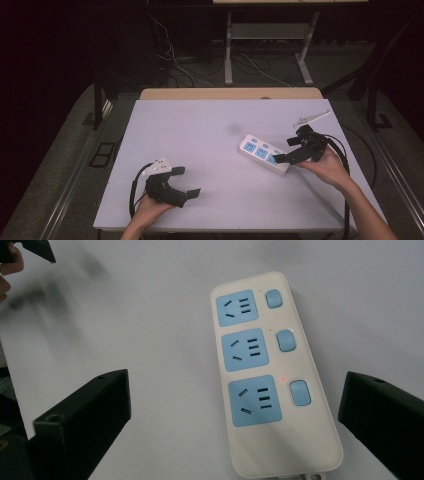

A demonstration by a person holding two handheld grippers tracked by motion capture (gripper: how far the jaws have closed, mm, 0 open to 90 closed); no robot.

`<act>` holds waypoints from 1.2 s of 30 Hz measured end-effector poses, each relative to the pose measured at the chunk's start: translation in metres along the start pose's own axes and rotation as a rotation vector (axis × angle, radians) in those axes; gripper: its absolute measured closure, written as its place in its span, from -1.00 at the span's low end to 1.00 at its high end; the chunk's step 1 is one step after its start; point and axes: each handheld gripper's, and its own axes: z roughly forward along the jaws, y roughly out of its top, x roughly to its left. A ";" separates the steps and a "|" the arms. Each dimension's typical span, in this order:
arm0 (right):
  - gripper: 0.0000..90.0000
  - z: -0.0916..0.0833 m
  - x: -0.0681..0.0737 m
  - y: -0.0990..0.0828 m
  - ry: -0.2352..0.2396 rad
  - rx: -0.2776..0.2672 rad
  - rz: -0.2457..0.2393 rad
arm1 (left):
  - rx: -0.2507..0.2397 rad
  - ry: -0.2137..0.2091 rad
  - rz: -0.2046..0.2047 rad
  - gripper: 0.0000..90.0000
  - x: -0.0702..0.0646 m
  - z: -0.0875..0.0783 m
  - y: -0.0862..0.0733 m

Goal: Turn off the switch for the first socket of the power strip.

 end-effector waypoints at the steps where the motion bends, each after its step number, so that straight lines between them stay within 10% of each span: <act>1: -1.00 0.000 -0.001 0.000 -0.001 0.002 0.002 | 0.000 0.000 0.000 -1.00 0.000 0.000 0.000; 19: 0.36 0.006 -0.011 0.001 0.013 0.011 -0.026 | 0.006 0.003 -0.001 -1.00 0.002 0.000 -0.001; 36: 0.81 0.019 -0.026 0.002 -0.054 0.021 -0.006 | 0.005 0.006 -0.003 -1.00 0.004 0.000 -0.001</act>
